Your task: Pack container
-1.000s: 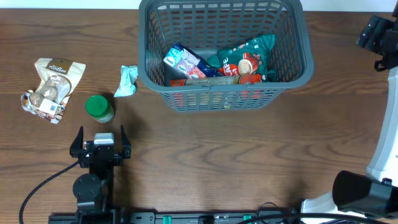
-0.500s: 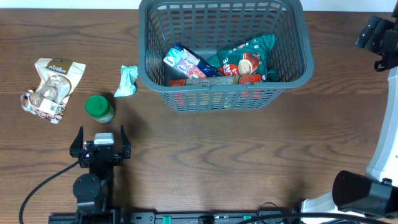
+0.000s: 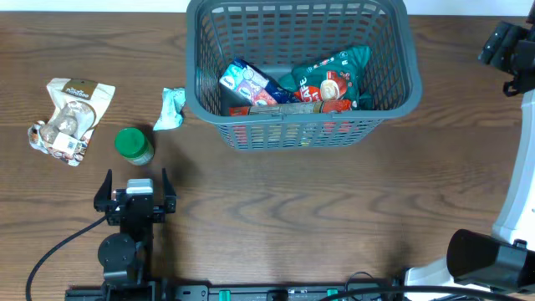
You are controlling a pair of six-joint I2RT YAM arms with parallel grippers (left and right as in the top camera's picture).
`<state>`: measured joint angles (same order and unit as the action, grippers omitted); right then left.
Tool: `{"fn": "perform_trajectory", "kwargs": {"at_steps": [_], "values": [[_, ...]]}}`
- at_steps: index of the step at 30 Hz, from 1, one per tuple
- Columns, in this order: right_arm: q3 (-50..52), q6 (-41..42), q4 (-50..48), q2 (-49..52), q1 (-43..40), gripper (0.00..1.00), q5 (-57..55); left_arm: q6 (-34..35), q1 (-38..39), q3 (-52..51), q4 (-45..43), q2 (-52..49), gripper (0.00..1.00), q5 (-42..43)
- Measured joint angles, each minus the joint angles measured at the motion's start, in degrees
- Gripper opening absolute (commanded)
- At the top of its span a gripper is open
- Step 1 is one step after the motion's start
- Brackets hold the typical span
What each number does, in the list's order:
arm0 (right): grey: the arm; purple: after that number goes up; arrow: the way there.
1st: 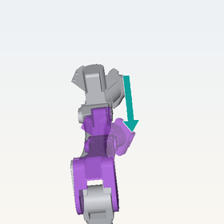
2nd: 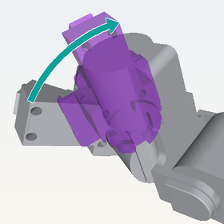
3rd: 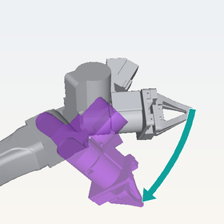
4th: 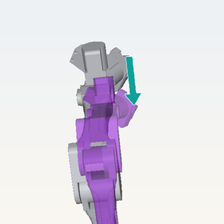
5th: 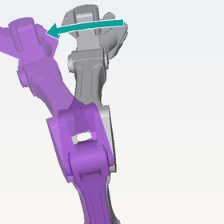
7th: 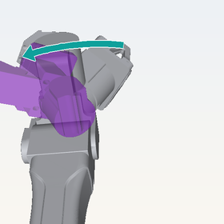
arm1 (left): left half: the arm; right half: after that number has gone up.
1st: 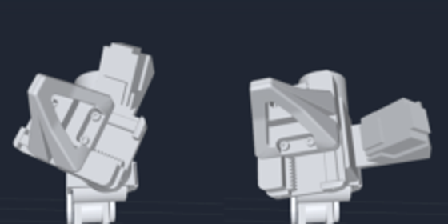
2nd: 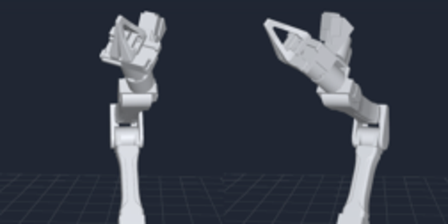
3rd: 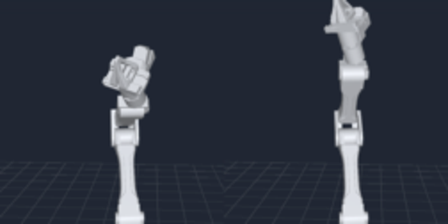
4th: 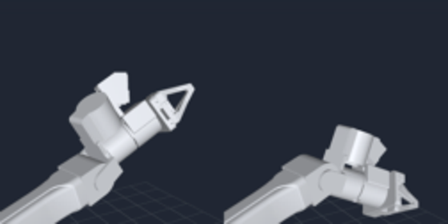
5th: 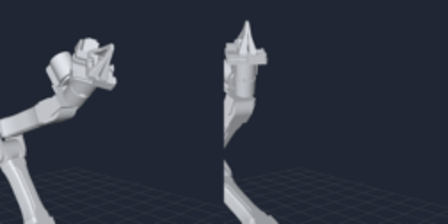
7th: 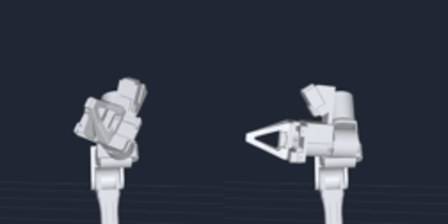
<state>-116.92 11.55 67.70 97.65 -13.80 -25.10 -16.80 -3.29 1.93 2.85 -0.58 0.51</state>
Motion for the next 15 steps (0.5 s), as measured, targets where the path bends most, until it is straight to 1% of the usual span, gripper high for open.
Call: {"fn": "perform_trajectory", "kwargs": {"at_steps": [15], "values": [[0.0,0.0,-0.02,0.0,0.0,0.99,0.0,0.33,0.0,0.0,0.0,0.0,0.99,0.22]]}}
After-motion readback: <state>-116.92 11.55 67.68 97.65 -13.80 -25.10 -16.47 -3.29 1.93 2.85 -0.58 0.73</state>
